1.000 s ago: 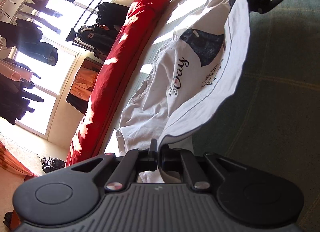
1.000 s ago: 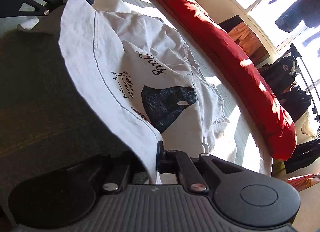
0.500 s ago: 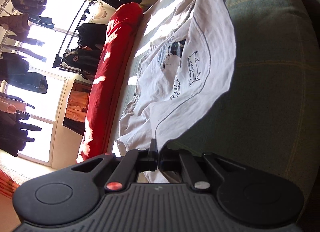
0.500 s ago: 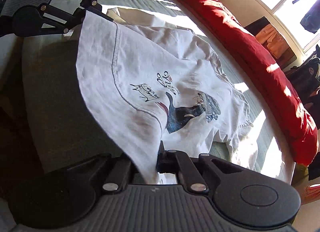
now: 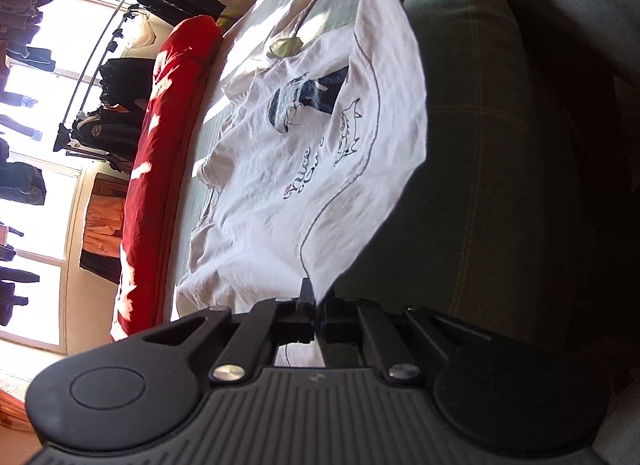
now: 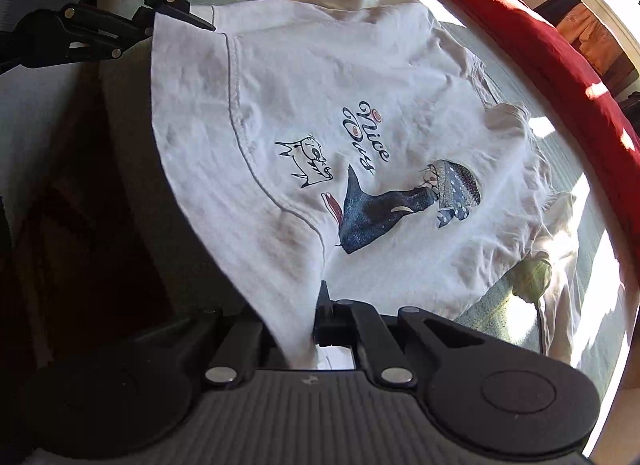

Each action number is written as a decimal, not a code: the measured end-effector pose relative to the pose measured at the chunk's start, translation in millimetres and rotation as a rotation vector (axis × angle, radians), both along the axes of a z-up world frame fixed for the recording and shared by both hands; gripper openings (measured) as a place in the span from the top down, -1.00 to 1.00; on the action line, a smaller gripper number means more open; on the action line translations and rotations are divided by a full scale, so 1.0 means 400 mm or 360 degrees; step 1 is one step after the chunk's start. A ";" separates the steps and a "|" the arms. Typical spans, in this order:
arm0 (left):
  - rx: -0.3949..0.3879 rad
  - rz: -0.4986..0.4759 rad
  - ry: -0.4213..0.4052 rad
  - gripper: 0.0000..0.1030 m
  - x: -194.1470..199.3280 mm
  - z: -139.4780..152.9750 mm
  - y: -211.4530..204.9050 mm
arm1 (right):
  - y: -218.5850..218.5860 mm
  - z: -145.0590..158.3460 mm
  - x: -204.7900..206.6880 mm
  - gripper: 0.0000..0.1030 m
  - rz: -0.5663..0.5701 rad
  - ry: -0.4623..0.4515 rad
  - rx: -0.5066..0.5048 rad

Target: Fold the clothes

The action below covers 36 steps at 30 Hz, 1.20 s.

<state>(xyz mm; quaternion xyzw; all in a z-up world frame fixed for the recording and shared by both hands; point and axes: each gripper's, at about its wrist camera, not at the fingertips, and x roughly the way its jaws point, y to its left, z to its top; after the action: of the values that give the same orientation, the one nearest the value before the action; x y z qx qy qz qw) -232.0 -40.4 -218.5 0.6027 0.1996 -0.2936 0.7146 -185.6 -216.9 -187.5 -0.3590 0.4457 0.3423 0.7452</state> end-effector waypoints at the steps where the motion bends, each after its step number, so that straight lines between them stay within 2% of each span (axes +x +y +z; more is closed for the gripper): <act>1: 0.0000 0.0007 0.0014 0.98 0.000 -0.005 -0.001 | -0.001 -0.008 0.012 0.92 -0.0023 0.0021 -0.0001; 4: -0.0013 0.0033 0.0051 0.97 0.003 -0.016 -0.001 | 0.002 -0.022 0.035 0.88 -0.0065 0.0066 -0.0010; 7: -0.0040 0.0063 0.0107 0.94 -0.001 -0.008 0.004 | 0.002 -0.028 0.044 0.59 -0.0143 0.0142 0.0043; 10: -0.0086 0.0093 0.0173 0.80 -0.010 0.006 0.014 | 0.003 -0.022 0.027 0.54 -0.0150 0.0125 0.0058; 14: -0.0160 0.0151 0.0276 0.80 -0.031 0.029 0.034 | -0.011 0.001 0.009 0.43 -0.0202 0.0179 0.0127; 20: -0.0311 0.0271 0.0393 0.80 -0.038 0.093 0.070 | -0.048 0.045 -0.018 0.41 -0.0257 0.0254 0.0209; 24: -0.0433 0.0374 0.0422 0.80 -0.014 0.146 0.092 | -0.072 0.076 -0.029 0.39 -0.0317 0.0242 0.0259; 27: -0.0534 0.0441 0.0442 0.79 0.007 0.183 0.106 | -0.095 0.108 -0.035 0.29 -0.0370 0.0234 0.0326; 31: -0.0669 0.0525 0.0426 0.79 0.041 0.232 0.127 | -0.122 0.145 -0.043 0.28 -0.0411 0.0193 0.0379; 34: -0.0756 0.0636 0.0430 0.77 0.082 0.250 0.150 | -0.148 0.169 -0.038 0.28 -0.0484 0.0166 0.0452; 36: -0.0849 0.0778 0.0475 0.69 0.132 0.254 0.179 | -0.167 0.185 -0.031 0.26 -0.0543 0.0150 0.0509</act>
<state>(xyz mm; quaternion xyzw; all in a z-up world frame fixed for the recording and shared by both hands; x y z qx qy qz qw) -179.2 31.2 -116.8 0.2811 0.3559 -0.2407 0.8581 -198.1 -283.6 -113.5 -0.1395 0.4742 0.2940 0.8180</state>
